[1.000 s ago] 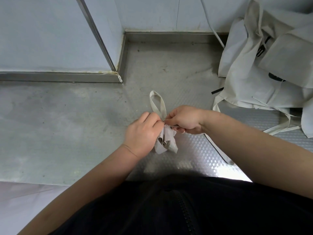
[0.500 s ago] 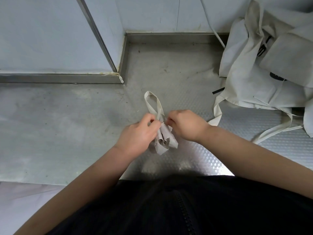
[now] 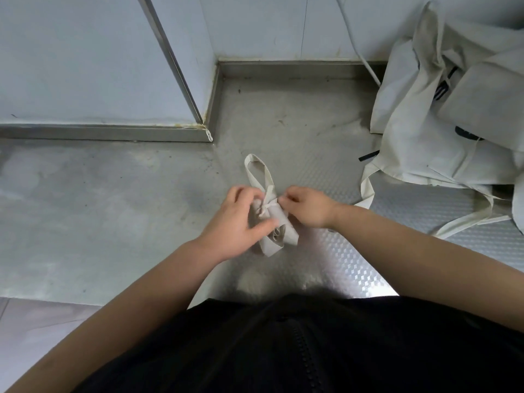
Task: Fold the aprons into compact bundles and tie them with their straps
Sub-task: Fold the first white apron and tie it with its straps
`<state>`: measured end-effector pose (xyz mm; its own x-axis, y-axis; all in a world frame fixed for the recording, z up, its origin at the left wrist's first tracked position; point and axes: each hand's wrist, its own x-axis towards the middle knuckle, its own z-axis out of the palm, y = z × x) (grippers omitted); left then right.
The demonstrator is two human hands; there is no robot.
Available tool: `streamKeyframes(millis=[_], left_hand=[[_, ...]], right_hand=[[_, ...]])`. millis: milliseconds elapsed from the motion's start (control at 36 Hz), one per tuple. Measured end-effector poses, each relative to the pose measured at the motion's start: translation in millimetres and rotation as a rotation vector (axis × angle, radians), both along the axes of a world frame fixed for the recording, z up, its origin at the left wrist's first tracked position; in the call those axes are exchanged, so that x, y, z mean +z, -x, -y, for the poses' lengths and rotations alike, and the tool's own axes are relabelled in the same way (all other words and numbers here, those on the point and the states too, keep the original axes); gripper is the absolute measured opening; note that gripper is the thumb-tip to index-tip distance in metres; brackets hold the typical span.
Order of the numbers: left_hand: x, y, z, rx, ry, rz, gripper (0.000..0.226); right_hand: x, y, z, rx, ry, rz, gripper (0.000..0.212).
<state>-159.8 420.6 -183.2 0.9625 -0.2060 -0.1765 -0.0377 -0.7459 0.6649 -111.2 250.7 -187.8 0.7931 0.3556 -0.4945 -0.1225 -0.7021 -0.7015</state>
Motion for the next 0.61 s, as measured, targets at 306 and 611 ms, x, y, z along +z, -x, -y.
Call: streamKeyframes(millis=[306,611], left_hand=[[2.7,-12.6,-3.2,0.516,0.468,-0.184,0.036],[20.6,-27.5,-42.6,1.189,0.46,0.055,0.058]], right_hand=[[13.7,6.1,-7.8,-0.16,-0.416,-0.23,0.05],[44.4,-26.4,29.9,-0.272,0.116,0.266,0.014]])
